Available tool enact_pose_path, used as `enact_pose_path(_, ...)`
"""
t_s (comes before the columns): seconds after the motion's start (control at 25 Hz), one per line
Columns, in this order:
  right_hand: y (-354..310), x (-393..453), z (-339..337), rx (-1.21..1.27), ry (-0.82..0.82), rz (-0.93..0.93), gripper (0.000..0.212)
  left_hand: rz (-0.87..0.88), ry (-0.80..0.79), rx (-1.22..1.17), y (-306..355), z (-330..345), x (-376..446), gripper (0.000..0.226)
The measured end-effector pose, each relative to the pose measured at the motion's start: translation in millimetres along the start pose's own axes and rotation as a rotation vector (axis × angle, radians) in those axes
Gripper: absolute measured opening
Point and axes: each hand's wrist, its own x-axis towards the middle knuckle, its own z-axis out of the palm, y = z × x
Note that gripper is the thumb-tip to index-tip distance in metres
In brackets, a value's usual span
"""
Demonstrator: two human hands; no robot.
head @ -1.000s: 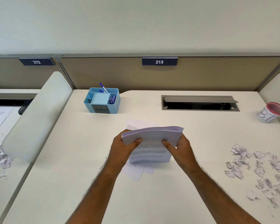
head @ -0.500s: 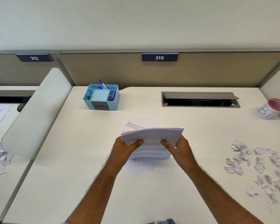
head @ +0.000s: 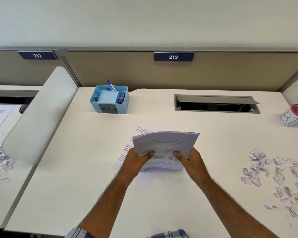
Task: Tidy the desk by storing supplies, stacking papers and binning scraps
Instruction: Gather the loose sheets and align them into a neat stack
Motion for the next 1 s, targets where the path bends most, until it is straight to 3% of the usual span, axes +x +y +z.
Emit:
enact_pose_path(0.24, -6, 5, -7, 0.039, 0.035, 0.003, 0.032, -0.032, -0.010, 0.028, 1, 6, 7, 0.038)
enact_pose_path(0.4, -4, 8, -22, 0.027, 0.035, 0.024, 0.033, -0.103, -0.015, -0.040, 10, 16, 10, 0.031)
enact_pose_path(0.84, 20, 16, -37, 0.100, 0.039, 0.139, 0.033, -0.284, -0.039, -0.209, 0, 37, 46, 0.037)
enact_pose_path(1.0, 32, 16, -36, 0.103, 0.068, 0.168, 0.031, -0.385, 0.053, -0.160, -27, 27, 69, 0.025)
